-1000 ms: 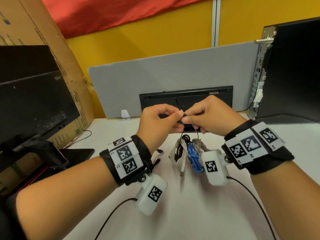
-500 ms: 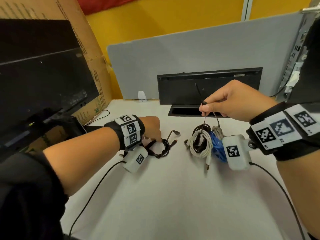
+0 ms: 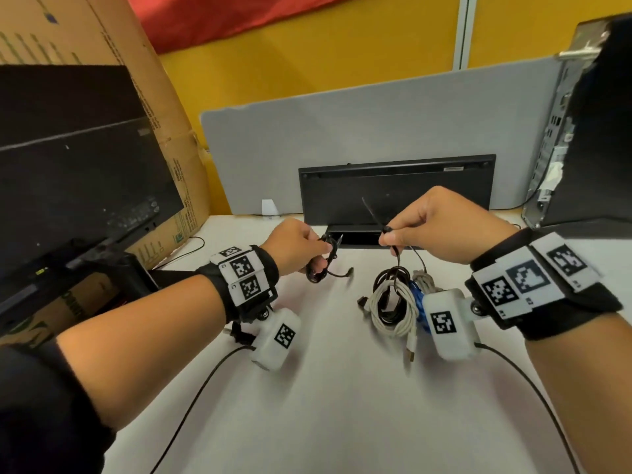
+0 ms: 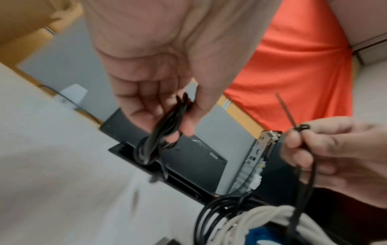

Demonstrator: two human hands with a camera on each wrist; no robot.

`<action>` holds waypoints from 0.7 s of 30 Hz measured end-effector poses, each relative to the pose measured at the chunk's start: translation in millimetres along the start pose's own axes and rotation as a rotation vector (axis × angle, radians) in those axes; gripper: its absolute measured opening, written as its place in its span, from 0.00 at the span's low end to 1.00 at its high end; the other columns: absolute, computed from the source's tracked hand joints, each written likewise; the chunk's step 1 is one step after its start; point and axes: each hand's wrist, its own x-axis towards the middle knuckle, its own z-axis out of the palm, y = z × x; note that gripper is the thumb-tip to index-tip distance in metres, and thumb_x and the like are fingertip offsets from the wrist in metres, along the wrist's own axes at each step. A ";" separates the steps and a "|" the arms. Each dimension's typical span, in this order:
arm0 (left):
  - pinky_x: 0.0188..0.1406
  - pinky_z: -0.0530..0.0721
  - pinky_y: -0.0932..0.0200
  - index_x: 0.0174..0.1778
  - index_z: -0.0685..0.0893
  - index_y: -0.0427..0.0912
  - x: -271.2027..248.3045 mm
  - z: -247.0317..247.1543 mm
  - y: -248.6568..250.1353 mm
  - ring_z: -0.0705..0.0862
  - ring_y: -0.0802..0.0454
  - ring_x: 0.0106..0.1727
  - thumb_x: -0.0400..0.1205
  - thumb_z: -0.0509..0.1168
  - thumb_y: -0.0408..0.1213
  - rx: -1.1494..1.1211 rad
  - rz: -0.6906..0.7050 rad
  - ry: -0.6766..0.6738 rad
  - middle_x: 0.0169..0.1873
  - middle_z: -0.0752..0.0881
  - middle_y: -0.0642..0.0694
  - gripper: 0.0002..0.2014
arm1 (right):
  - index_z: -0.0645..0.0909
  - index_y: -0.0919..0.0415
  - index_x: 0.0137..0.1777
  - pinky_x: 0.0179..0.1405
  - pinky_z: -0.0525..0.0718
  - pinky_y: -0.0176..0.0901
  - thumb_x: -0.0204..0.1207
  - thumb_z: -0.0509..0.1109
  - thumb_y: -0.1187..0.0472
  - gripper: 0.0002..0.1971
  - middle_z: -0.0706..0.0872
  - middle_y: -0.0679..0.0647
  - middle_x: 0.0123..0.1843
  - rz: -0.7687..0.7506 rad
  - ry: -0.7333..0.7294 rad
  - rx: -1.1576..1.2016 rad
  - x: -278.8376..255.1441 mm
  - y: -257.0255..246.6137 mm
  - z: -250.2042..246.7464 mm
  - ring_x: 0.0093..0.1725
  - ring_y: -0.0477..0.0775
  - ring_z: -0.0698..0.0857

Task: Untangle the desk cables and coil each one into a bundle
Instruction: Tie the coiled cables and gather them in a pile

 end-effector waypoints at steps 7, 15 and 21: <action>0.32 0.89 0.63 0.44 0.86 0.37 -20.1 5.6 39.4 0.89 0.56 0.29 0.80 0.71 0.36 -0.311 0.282 0.187 0.27 0.89 0.48 0.05 | 0.84 0.50 0.23 0.31 0.70 0.35 0.74 0.77 0.54 0.17 0.79 0.36 0.17 0.049 -0.055 0.012 0.1 -2.4 3.0 0.23 0.32 0.79; 0.37 0.91 0.51 0.41 0.91 0.41 -49.8 23.2 55.9 0.91 0.45 0.34 0.78 0.73 0.35 -0.291 0.509 0.015 0.35 0.90 0.42 0.03 | 0.86 0.51 0.24 0.30 0.74 0.36 0.73 0.77 0.59 0.15 0.81 0.46 0.22 0.039 -0.021 0.002 -1.4 -5.3 2.3 0.24 0.42 0.77; 0.31 0.88 0.59 0.40 0.84 0.33 -49.7 31.2 54.0 0.89 0.51 0.28 0.78 0.70 0.22 -0.568 0.343 0.092 0.25 0.87 0.44 0.03 | 0.90 0.64 0.34 0.20 0.67 0.29 0.75 0.75 0.60 0.11 0.72 0.45 0.18 0.021 0.023 0.030 -1.8 -3.3 1.2 0.19 0.43 0.68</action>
